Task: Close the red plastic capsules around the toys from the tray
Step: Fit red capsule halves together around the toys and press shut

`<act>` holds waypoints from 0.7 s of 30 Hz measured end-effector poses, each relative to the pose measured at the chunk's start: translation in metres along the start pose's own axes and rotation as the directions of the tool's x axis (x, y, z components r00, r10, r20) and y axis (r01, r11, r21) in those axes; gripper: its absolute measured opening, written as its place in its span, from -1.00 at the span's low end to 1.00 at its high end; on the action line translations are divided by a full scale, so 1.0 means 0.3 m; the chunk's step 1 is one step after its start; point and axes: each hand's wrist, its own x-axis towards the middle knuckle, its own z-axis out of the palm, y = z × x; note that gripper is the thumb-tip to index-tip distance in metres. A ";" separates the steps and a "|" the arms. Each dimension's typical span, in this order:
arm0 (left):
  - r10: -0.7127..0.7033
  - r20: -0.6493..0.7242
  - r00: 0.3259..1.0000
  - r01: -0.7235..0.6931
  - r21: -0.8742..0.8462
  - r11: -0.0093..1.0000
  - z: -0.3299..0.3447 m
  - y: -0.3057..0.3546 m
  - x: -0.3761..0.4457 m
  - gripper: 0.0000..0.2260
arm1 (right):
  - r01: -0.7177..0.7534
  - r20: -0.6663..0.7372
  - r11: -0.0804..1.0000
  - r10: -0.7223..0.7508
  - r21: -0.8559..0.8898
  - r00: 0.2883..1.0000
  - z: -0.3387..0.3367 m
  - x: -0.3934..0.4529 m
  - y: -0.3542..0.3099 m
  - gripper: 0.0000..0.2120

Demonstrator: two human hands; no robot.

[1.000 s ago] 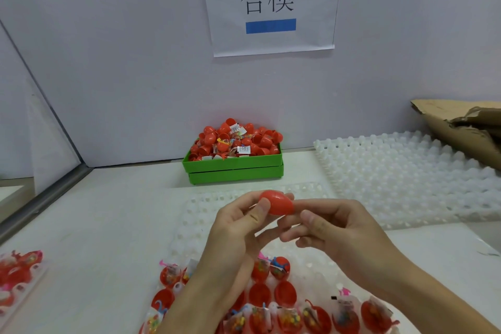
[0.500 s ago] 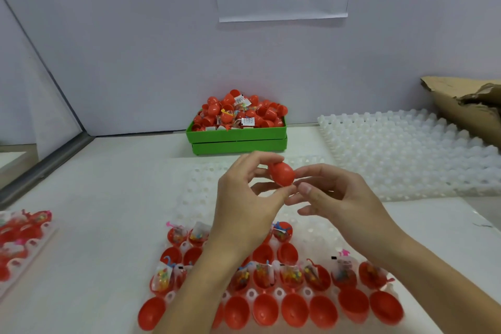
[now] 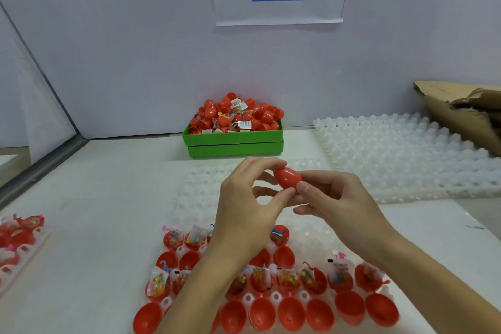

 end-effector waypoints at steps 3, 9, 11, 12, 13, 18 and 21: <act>-0.012 0.005 1.000 0.012 0.013 1.000 -0.005 -0.004 0.000 -0.72 | -0.047 0.070 0.999 0.047 0.006 0.996 -0.005 0.007 -0.008 -0.77; -0.018 0.039 0.999 0.016 0.070 0.997 -0.011 -0.001 -0.003 -0.58 | -0.152 0.092 0.986 0.158 -0.068 0.983 -0.097 0.069 -0.048 -0.64; -0.018 0.011 1.000 0.018 0.069 0.997 -0.022 -0.003 0.000 -0.63 | -0.210 -0.037 0.976 0.212 0.054 0.977 -0.183 0.129 -0.062 -0.65; -0.023 0.004 1.000 0.022 0.063 0.998 -0.027 -0.006 0.002 -0.65 | -0.215 -0.124 0.967 0.232 0.137 0.965 -0.236 0.169 -0.065 -0.71; -0.026 0.003 1.000 0.026 0.061 0.998 -0.029 -0.009 0.002 -0.67 | -0.200 -0.215 0.950 0.252 0.239 0.944 -0.290 0.211 -0.068 -0.76; -0.048 0.027 0.998 0.046 0.086 0.995 -0.013 -0.023 -0.003 -0.72 | -0.009 -0.528 0.862 0.318 0.507 0.787 -0.552 0.439 -0.092 -0.84; -0.032 0.011 0.999 0.031 0.088 0.996 -0.003 -0.038 -0.003 -0.78 | 0.087 -0.638 0.825 0.360 0.559 0.681 -0.672 0.535 -0.108 -0.80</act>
